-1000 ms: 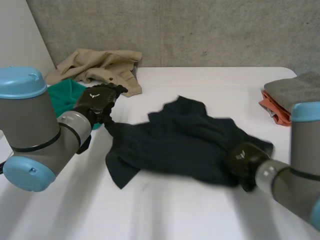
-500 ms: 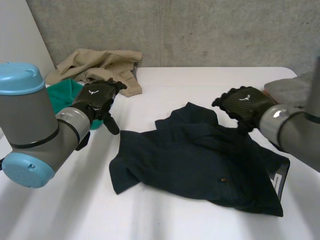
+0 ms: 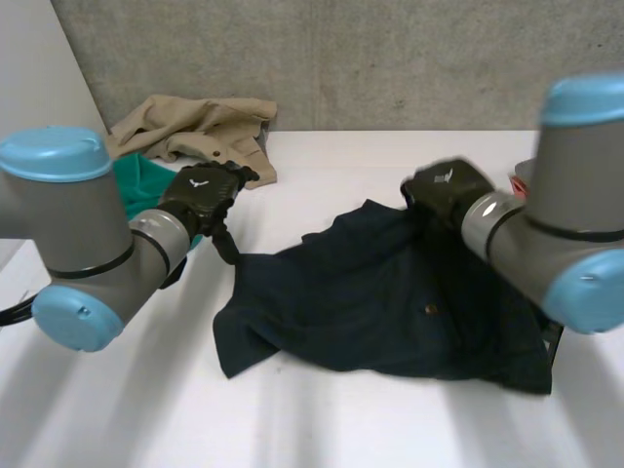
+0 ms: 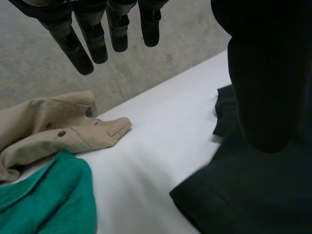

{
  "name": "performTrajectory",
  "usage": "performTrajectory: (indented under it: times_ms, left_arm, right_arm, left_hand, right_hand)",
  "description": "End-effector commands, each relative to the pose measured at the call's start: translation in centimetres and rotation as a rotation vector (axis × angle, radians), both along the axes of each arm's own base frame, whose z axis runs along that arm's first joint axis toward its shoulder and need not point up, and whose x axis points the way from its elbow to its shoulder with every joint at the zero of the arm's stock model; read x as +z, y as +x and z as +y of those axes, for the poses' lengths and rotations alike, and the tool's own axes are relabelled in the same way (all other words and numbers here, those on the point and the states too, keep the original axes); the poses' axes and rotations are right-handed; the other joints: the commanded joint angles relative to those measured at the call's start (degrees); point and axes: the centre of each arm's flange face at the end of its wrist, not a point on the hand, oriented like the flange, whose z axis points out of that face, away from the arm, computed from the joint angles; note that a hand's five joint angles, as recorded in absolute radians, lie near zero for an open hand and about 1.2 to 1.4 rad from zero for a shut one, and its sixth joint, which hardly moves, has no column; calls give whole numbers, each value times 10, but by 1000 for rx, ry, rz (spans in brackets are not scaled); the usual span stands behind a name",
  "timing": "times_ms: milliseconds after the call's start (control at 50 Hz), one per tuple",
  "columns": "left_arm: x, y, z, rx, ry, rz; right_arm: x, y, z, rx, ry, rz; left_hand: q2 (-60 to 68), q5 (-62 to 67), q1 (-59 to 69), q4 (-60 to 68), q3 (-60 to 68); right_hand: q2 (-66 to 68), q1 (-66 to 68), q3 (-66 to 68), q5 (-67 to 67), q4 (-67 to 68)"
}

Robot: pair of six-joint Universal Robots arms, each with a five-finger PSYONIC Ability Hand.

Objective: Fold the laundry.

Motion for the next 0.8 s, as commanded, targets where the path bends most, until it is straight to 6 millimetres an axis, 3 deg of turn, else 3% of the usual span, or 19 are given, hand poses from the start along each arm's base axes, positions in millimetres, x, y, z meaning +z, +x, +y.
performTrajectory:
  times_ms: [20,100,200,220,260,280,340,360,400,420,460,480,500,560,640,680,760,800]
  left_arm:
    - [-23,-14,-12,-58,32,-72]
    - [-37,-25,-8,-111,86,-115]
    - [-51,-36,-3,-164,154,-160]
    - [-52,-40,-3,-174,158,-174]
    - [-49,-43,-4,-179,148,-181]
    - [-40,-46,-11,-168,100,-179]
    - [-16,-49,-27,-117,-13,-160]
    - [10,-51,-38,-61,-115,-130]
    - [43,-52,-47,-9,-225,-79]
    - [82,-51,-55,46,-351,-8]
    - [124,-48,-58,88,-485,75]
    - [163,-43,-58,114,-613,159]
    - [179,-41,-57,125,-669,199]
    - [233,-31,-47,136,-860,344]
    - [256,-22,-36,136,-945,418]
    - [256,-17,-37,143,-953,417]
    - [237,-6,-42,170,-895,371]
    - [216,-3,-44,170,-829,335]
  right_arm:
    - [58,-18,40,78,-91,-81]
    - [66,-24,50,88,-95,-102]
    - [64,-28,47,80,-92,-107]
    - [61,-31,40,65,-91,-107]
    - [57,-30,34,59,-86,-106]
    - [54,-29,26,58,-99,-108]
    - [53,-23,9,57,-157,-118]
    - [56,-19,-7,50,-225,-134]
    - [64,-15,-24,32,-316,-161]
    - [82,-12,-40,7,-438,-202]
    - [103,-10,-54,-26,-565,-254]
    - [115,-10,-58,-42,-631,-285]
    - [143,-10,-63,-61,-768,-360]
    - [186,-11,-61,-64,-979,-510]
    - [216,-11,-45,-5,-1060,-635]
    - [216,-10,-43,22,-1037,-651]
    - [203,-7,-45,76,-940,-655]
    - [186,-2,-48,108,-871,-642]
  left_hand:
    - [-16,-27,-13,-14,-19]
    - [-16,-27,-13,-14,-19]
    - [21,10,24,23,17]
    - [283,272,286,285,280]
    - [574,562,577,575,570]
    - [683,672,686,685,680]
    - [684,673,687,686,681]
    - [684,673,687,686,681]
    - [684,673,687,686,681]
    - [684,673,687,686,681]
    - [684,673,687,686,681]
    - [684,673,687,686,681]
    - [684,673,687,686,681]
    - [684,673,687,686,681]
    - [684,673,687,686,681]
    - [684,673,687,686,681]
    - [684,673,687,686,681]
    - [684,673,687,686,681]
  right_hand:
    - [128,154,125,137,116]
    - [128,154,125,137,116]
    - [128,154,125,137,116]
    - [128,154,125,137,116]
    - [128,154,125,137,116]
    - [128,154,125,137,116]
    - [128,154,125,137,116]
    - [128,154,125,137,116]
    - [128,154,125,137,116]
    - [128,154,125,137,116]
    - [128,154,125,137,116]
    - [128,154,125,137,116]
    - [128,154,125,137,116]
    - [128,154,125,137,116]
    - [128,154,125,137,116]
    - [128,154,125,137,116]
    - [128,154,125,137,116]
    - [128,154,125,137,116]
